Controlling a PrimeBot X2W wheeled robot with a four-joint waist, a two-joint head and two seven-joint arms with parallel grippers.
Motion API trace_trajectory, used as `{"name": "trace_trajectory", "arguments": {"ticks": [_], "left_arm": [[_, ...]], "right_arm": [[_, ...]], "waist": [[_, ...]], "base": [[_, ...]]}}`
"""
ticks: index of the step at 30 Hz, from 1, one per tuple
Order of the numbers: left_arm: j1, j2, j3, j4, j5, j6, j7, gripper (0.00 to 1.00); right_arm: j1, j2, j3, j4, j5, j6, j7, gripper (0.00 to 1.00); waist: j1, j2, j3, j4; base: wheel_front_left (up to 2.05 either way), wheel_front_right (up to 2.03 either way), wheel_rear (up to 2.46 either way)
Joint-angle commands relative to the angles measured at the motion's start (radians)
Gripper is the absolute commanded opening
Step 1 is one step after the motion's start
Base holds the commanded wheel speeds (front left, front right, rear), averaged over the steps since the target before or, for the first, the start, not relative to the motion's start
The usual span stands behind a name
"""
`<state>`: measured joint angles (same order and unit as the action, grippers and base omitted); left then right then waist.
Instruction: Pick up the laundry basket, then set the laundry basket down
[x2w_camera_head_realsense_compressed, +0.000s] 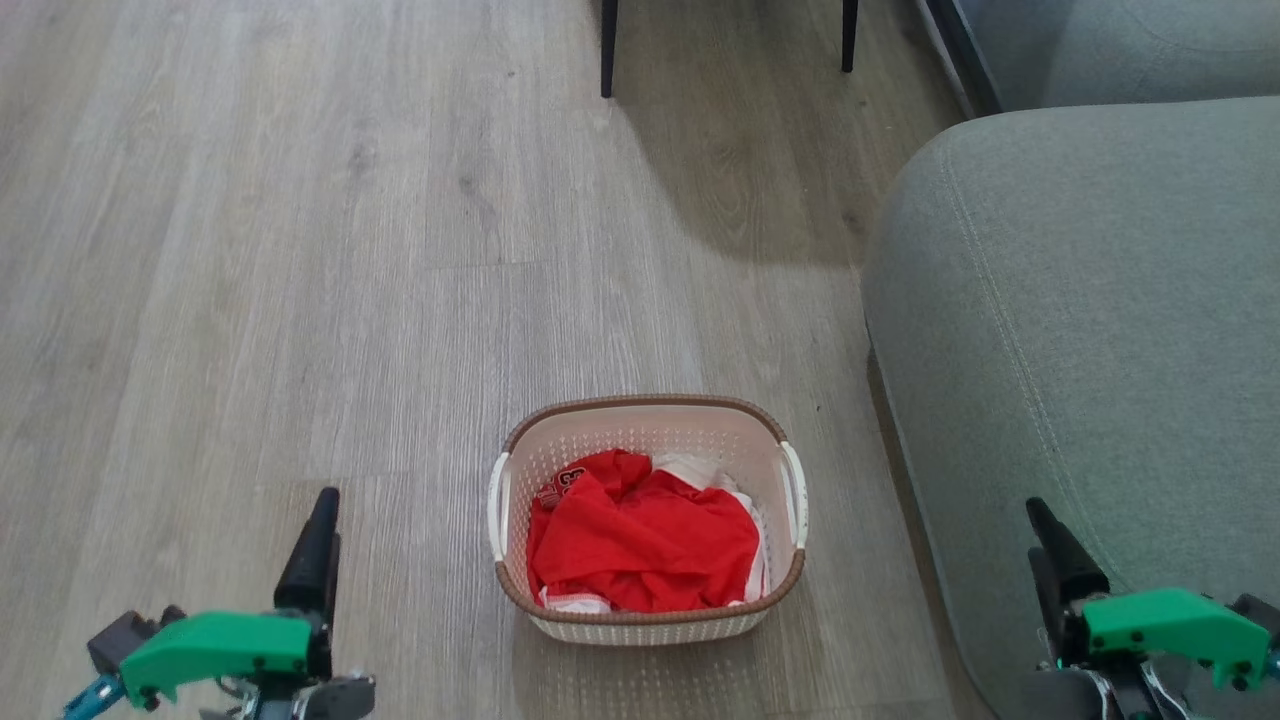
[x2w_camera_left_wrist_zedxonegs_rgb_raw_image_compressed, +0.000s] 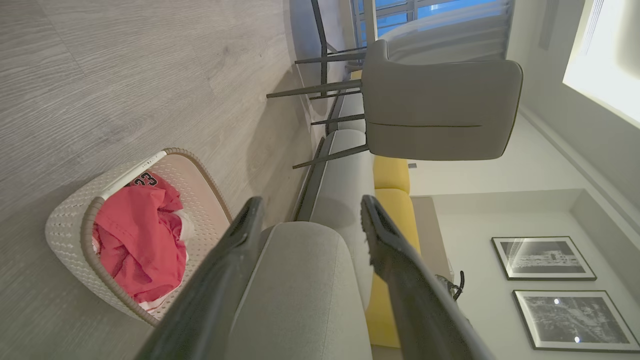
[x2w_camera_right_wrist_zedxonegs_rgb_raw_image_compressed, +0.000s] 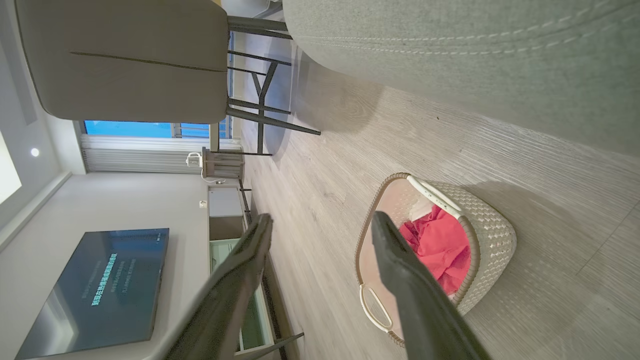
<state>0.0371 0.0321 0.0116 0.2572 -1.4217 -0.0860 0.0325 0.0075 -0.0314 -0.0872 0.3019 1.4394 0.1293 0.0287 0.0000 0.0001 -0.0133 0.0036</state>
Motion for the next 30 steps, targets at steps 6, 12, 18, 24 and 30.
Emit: {"name": "trace_trajectory", "arguments": {"ticks": [6,12,18,24,30], "left_arm": [[-0.054,0.010,-0.010,-0.065,0.099,0.012,-0.021,1.00],[-0.056,0.011,-0.037,-0.094,0.225,0.029,-0.042,1.00],[-0.054,0.011,-0.056,-0.112,0.330,0.042,-0.060,1.00],[-0.047,0.012,-0.072,-0.123,0.439,0.054,-0.078,1.00],[-0.033,0.012,-0.085,-0.129,0.532,0.065,-0.095,1.00]], "right_arm": [[-0.031,-0.007,0.021,-0.060,-0.081,0.000,-0.022,1.00],[-0.031,-0.008,0.043,-0.089,-0.199,0.000,-0.042,1.00],[-0.028,-0.009,0.069,-0.113,-0.306,0.001,-0.060,1.00],[-0.024,-0.009,0.092,-0.130,-0.395,0.001,-0.077,1.00],[-0.018,-0.010,0.109,-0.141,-0.480,0.001,-0.095,1.00]], "waist": [[0.0000,-0.0001,-0.002,0.001],[0.0000,-0.0001,-0.003,0.002],[0.0000,-0.0001,-0.004,0.002],[0.0000,-0.0001,-0.005,0.002],[0.0000,-0.0001,-0.007,0.003]], "base": [[0.00,0.00,0.00],[0.00,0.00,0.00],[0.00,0.00,0.00],[0.00,0.00,0.00],[0.00,0.00,0.00]]}}
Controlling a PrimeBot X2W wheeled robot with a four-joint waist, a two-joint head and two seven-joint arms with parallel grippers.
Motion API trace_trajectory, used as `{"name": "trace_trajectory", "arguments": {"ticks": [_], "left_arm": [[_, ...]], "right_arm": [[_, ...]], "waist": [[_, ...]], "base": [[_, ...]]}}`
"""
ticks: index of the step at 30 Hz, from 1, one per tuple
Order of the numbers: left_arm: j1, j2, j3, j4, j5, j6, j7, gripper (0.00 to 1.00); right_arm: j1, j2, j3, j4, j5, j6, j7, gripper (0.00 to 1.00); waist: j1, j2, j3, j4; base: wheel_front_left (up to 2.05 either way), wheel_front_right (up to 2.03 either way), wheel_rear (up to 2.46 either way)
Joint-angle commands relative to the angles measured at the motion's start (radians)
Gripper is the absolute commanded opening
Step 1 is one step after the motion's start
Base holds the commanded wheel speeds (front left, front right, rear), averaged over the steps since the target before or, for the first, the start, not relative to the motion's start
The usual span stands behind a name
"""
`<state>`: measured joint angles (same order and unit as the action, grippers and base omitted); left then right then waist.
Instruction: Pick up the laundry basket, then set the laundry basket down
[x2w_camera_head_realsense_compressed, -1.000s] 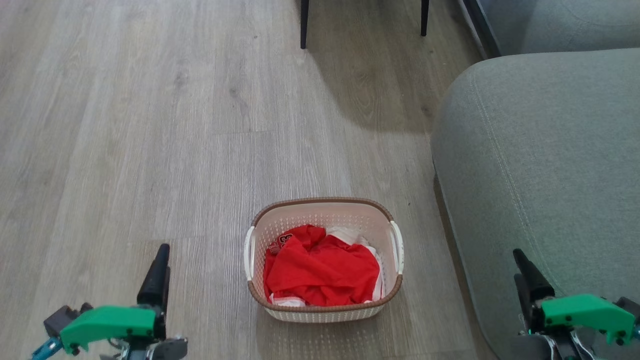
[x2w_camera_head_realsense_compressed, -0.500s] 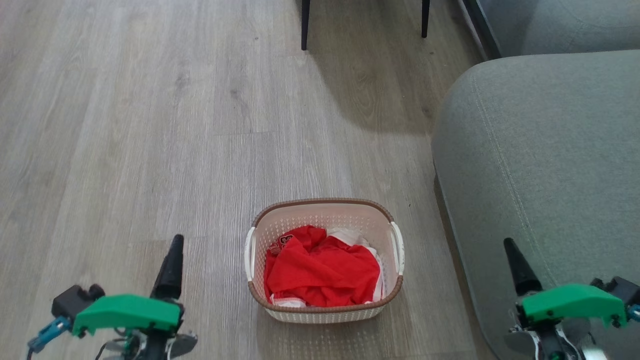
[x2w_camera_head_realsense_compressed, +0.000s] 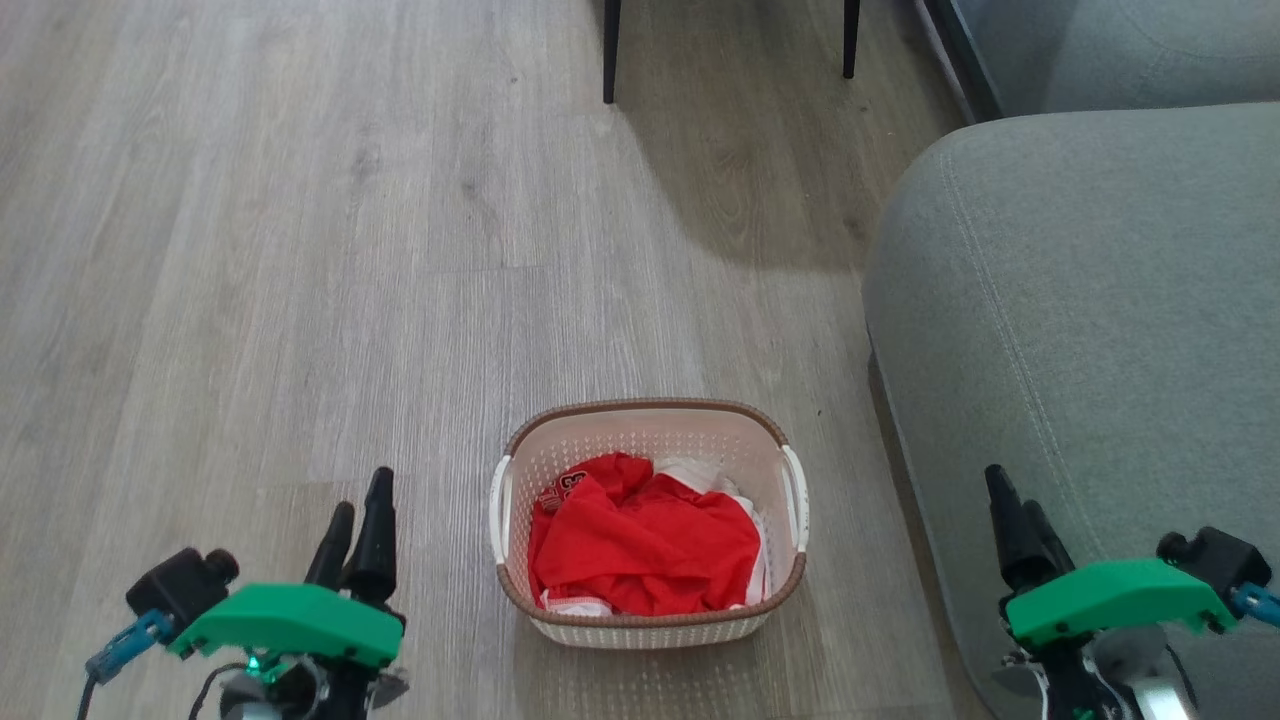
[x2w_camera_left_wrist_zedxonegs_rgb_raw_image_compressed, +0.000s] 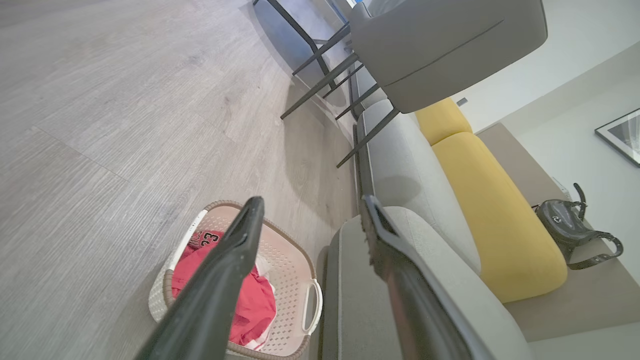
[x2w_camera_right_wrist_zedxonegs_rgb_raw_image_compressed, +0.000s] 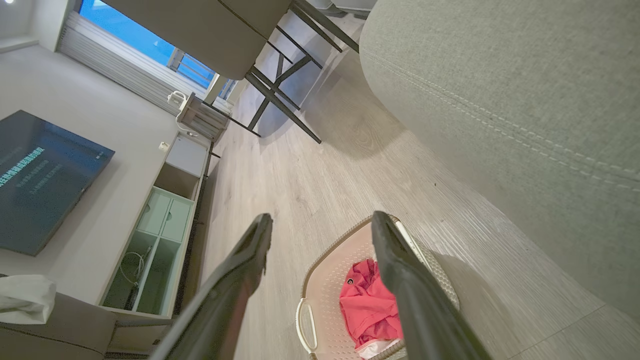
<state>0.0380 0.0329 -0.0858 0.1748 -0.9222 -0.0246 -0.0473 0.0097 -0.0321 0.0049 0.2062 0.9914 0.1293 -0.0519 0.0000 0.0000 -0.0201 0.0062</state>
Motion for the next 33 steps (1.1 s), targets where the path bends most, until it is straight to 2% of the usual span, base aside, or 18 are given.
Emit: {"name": "trace_trajectory", "arguments": {"ticks": [1,33], "left_arm": [[-0.032,0.012,0.011,-0.047,0.047,0.005,-0.019,1.00],[0.021,0.015,-0.018,-0.076,0.451,0.058,-0.111,1.00]], "right_arm": [[-0.019,-0.010,0.020,-0.047,-0.046,0.001,-0.017,1.00],[-0.006,-0.014,0.095,-0.062,-0.414,0.001,-0.108,1.00]], "waist": [[0.0000,0.0000,0.000,0.000],[0.0000,0.0000,-0.013,0.002]], "base": [[0.00,0.00,0.00],[0.00,0.00,0.00]]}}
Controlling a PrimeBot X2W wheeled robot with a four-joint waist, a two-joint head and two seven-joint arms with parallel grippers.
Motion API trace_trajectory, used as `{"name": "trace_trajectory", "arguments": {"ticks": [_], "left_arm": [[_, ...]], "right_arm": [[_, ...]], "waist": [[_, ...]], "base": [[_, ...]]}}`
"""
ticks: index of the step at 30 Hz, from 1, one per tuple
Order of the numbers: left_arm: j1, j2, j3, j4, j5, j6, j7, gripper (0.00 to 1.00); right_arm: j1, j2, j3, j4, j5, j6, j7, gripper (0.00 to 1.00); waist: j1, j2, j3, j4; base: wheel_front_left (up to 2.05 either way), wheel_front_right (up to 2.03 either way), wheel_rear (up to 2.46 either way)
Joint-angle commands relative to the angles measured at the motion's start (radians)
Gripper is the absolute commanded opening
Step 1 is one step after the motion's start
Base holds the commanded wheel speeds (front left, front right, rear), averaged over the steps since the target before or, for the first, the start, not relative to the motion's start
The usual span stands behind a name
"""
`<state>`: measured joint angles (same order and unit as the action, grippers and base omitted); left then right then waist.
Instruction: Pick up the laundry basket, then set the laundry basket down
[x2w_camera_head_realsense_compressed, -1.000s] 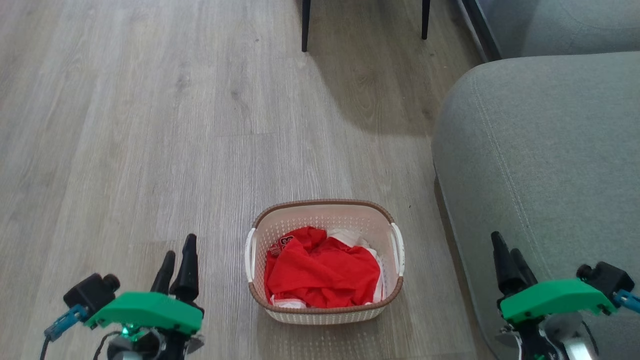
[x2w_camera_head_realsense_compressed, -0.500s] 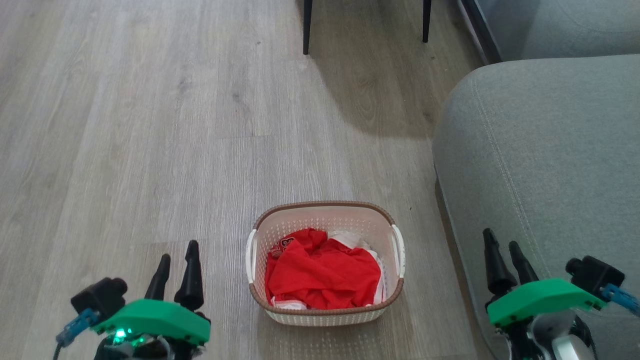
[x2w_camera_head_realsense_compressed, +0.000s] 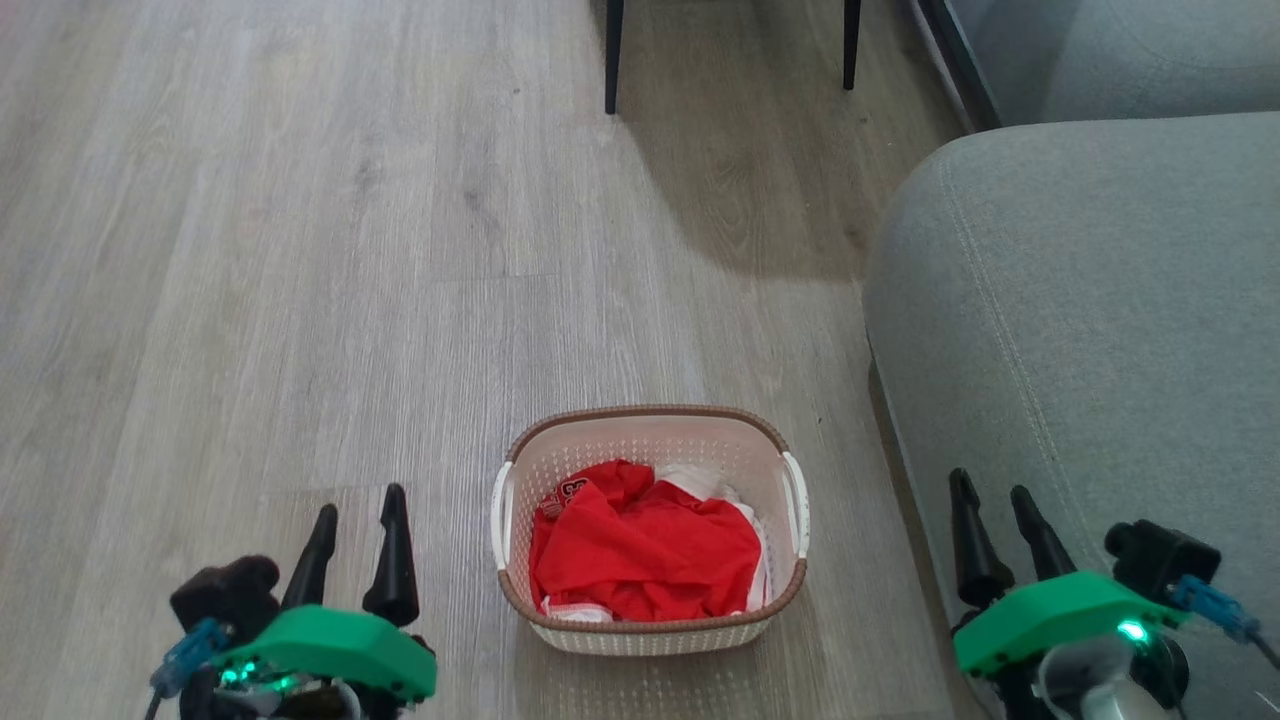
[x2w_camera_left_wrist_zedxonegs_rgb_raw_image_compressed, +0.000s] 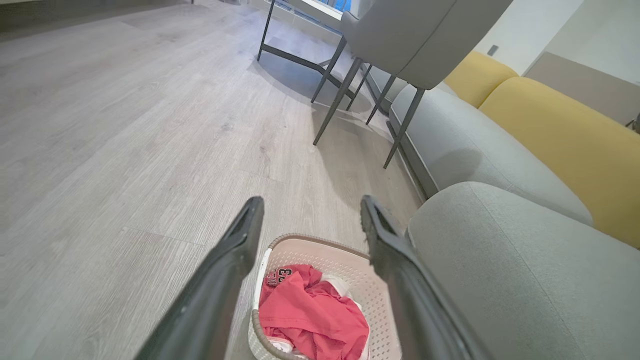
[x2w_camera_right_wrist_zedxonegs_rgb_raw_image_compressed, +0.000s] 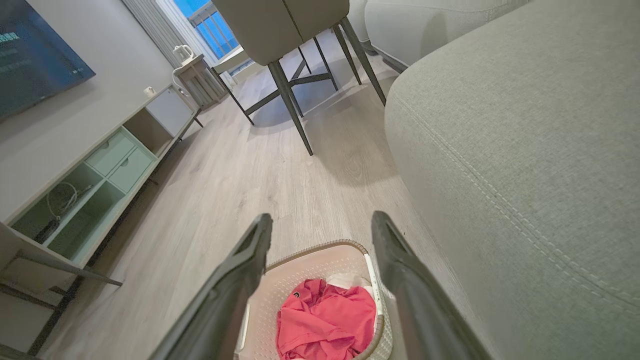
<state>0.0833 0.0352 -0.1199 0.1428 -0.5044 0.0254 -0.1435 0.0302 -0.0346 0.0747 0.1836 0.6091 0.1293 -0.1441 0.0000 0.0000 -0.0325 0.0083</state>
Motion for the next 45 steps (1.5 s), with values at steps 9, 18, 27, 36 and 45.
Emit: {"name": "trace_trajectory", "arguments": {"ticks": [9,18,27,36,45], "left_arm": [[-0.009,0.013,0.008,-0.055,0.144,0.023,-0.041,1.00],[0.008,0.014,0.003,-0.055,0.237,0.032,-0.065,1.00],[0.022,0.015,-0.004,-0.057,0.341,0.045,-0.092,1.00],[0.031,0.015,-0.012,-0.057,0.439,0.059,-0.118,1.00],[0.032,0.015,-0.007,-0.042,0.430,0.060,-0.118,1.00]], "right_arm": [[-0.021,-0.012,0.044,-0.045,-0.133,0.001,-0.042,1.00],[-0.013,-0.013,0.062,-0.049,-0.224,0.001,-0.065,1.00],[-0.005,-0.014,0.078,-0.052,-0.329,0.001,-0.092,1.00],[-0.002,-0.016,0.093,-0.058,-0.429,0.001,-0.118,1.00],[-0.007,-0.016,0.090,-0.050,-0.427,0.001,-0.118,1.00]], "waist": [[0.0000,0.0000,-0.006,0.001],[0.0000,0.0000,-0.011,0.001],[0.0000,0.0000,-0.012,-0.001],[0.0000,0.0000,-0.013,0.002],[0.0000,0.0000,-0.010,0.001]], "base": [[0.00,0.00,0.00],[0.00,0.00,0.00],[0.00,0.00,0.00],[0.00,0.00,0.00],[0.00,0.00,0.00]]}}
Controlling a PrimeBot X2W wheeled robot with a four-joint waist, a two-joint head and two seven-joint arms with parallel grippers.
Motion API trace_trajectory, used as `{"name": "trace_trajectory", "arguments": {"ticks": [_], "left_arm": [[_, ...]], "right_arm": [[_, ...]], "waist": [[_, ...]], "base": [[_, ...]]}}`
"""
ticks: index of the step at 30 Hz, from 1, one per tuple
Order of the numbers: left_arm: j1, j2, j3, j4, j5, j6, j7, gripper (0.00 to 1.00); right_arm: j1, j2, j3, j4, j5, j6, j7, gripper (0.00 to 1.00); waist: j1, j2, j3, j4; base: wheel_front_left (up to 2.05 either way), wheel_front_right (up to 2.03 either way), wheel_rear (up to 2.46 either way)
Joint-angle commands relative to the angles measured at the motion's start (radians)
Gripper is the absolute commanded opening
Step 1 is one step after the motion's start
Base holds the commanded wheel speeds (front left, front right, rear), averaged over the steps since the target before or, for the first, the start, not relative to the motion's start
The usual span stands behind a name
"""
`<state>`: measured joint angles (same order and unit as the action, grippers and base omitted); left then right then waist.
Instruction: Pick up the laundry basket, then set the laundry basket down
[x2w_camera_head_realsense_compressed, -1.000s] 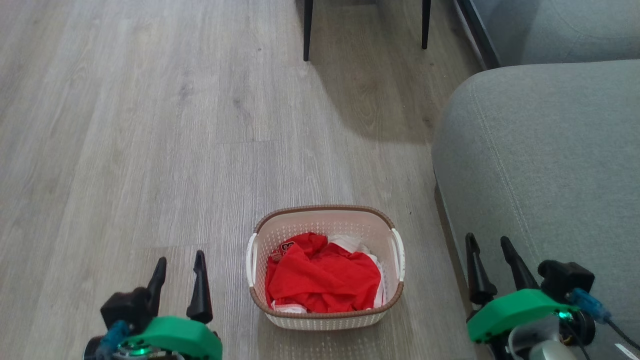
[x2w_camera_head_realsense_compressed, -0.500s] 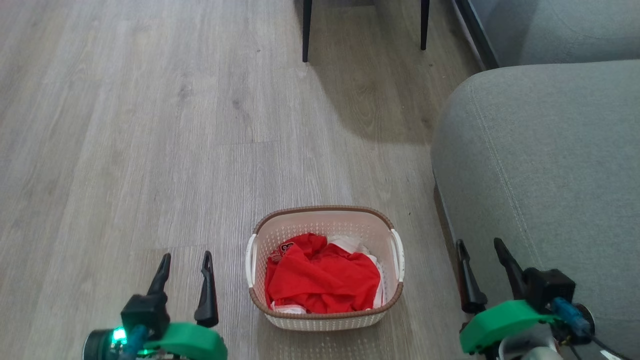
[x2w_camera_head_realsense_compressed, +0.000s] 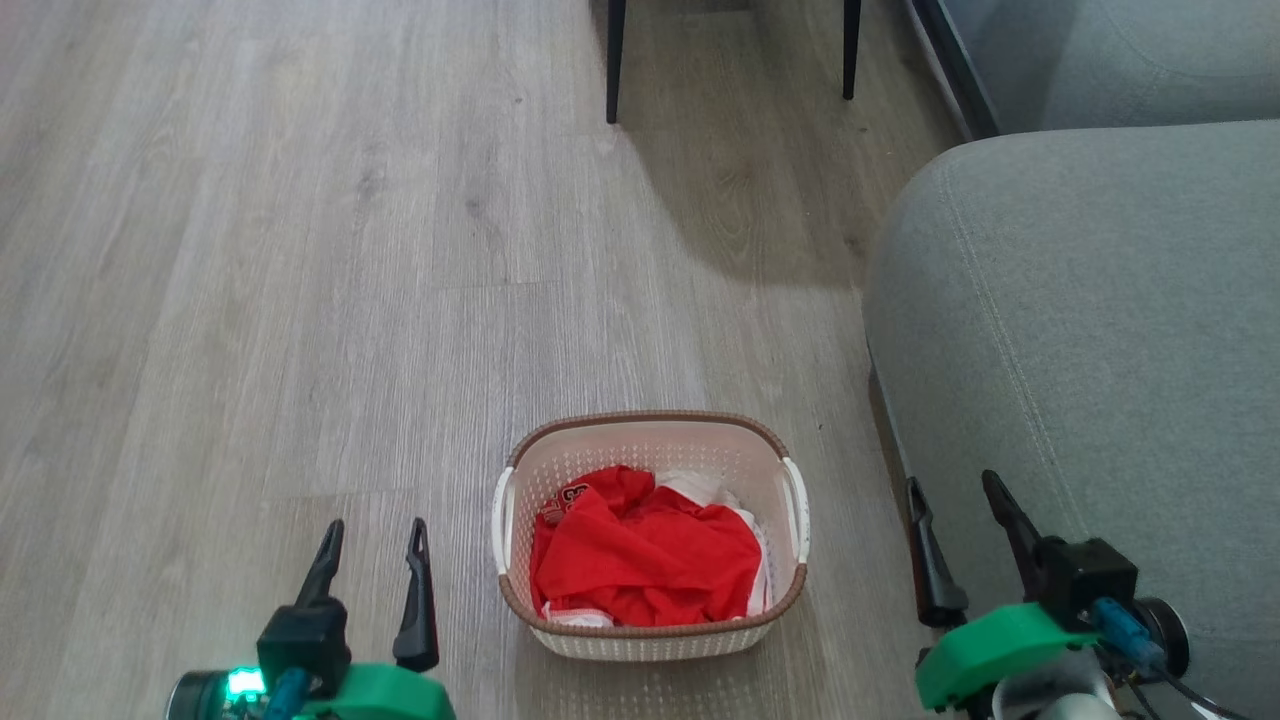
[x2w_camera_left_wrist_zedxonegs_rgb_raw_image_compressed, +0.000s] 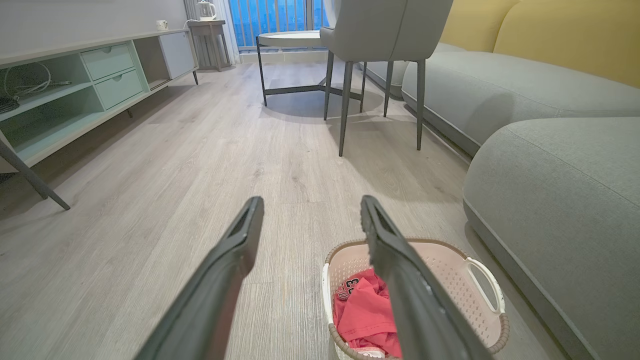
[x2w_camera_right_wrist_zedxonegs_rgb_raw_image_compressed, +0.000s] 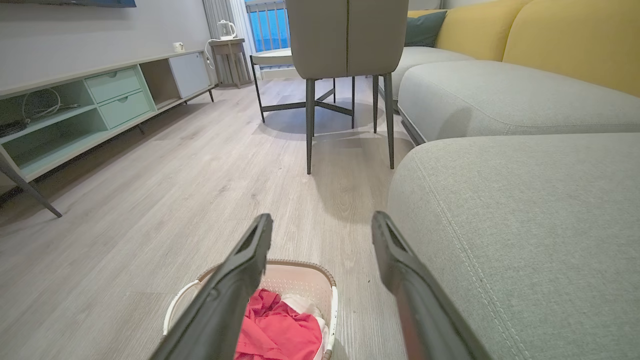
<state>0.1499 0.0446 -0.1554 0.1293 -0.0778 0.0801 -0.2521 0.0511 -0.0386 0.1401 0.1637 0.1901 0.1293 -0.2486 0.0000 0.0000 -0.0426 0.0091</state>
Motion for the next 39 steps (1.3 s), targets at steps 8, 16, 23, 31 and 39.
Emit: {"name": "trace_trajectory", "arguments": {"ticks": [8,16,23,31,39], "left_arm": [[-0.038,0.006,0.029,-0.025,0.001,0.006,-0.010,1.00],[-0.040,0.006,0.027,-0.025,0.001,0.007,-0.010,1.00],[-0.041,0.006,0.025,-0.028,0.000,0.011,-0.010,1.00],[-0.052,0.006,0.022,-0.028,-0.005,0.014,-0.010,1.00],[-0.124,0.006,0.016,-0.005,-0.032,0.020,-0.010,1.00]], "right_arm": [[-0.030,-0.012,0.022,-0.027,-0.008,0.001,-0.013,1.00],[-0.031,-0.012,0.018,-0.027,-0.009,0.001,-0.013,1.00],[-0.033,-0.012,0.016,-0.028,-0.010,0.001,-0.013,1.00],[-0.043,-0.012,0.010,-0.026,-0.014,0.001,-0.013,1.00],[-0.129,-0.012,0.001,0.002,-0.027,0.001,-0.013,1.00]], "waist": [[0.0000,0.0000,0.003,-0.002],[0.0000,0.0000,0.006,-0.001],[0.0000,0.0000,0.014,0.000],[0.0000,0.0000,0.044,0.000],[0.0000,0.0000,0.157,-0.007]], "base": [[0.00,0.00,0.00],[0.00,0.00,0.00],[0.00,0.00,0.00],[0.00,0.00,0.00],[0.00,0.00,0.00]]}}
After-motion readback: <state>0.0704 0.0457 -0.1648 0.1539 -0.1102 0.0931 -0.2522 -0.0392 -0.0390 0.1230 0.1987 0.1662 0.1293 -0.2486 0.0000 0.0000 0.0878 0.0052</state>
